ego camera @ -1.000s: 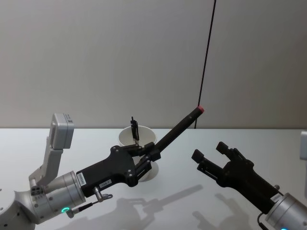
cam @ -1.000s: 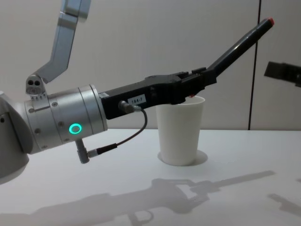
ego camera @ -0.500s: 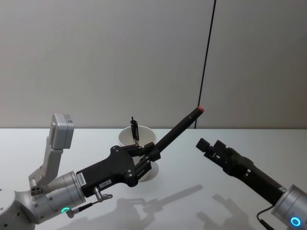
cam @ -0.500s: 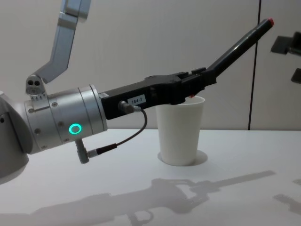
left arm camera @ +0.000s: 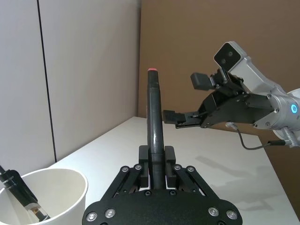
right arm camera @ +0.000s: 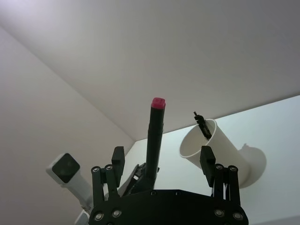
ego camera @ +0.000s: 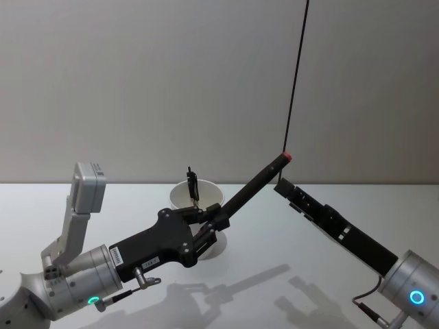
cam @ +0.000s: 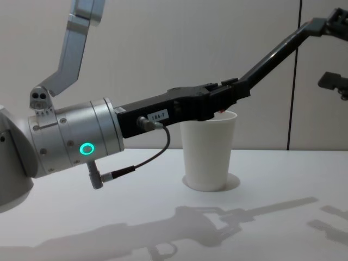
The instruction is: Place the pen into the pen holder.
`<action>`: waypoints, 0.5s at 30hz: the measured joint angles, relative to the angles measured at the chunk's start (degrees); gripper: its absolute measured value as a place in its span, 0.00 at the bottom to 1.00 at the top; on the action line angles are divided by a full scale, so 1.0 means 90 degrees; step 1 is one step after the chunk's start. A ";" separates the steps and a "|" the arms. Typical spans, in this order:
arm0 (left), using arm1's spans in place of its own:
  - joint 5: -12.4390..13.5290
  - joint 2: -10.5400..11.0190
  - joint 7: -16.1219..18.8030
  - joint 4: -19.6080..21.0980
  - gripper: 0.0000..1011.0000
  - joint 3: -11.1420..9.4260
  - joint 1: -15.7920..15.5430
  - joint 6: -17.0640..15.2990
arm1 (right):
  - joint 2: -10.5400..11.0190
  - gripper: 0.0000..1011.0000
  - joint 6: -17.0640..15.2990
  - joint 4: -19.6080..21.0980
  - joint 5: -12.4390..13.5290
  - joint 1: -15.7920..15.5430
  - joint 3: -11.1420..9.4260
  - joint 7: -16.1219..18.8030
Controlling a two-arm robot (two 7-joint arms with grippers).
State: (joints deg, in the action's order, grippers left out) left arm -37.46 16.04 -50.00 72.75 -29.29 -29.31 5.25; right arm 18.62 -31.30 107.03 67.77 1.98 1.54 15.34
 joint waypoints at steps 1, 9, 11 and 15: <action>0.0000 0.0000 0.0000 0.0000 0.20 0.0000 0.0000 0.0000 | -0.0011 0.99 -0.0027 0.0004 0.0037 0.0009 0.0000 -0.0030; 0.0000 0.0000 0.0000 0.0000 0.20 0.0000 0.0000 0.0000 | -0.0189 0.99 -0.0176 0.0063 0.0339 0.0107 0.0009 -0.0368; 0.0000 0.0000 0.0000 0.0000 0.20 0.0000 0.0000 0.0000 | -0.0252 0.99 -0.0181 0.0096 0.0395 0.0127 0.0019 -0.0508; 0.0000 0.0000 0.0000 0.0000 0.20 0.0000 0.0000 0.0000 | -0.0321 0.99 -0.0176 0.0138 0.0426 0.0137 0.0039 -0.0654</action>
State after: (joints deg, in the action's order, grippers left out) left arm -37.46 16.03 -50.00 72.75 -29.28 -29.31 5.25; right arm 15.73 -32.88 108.27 71.60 3.21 1.89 9.45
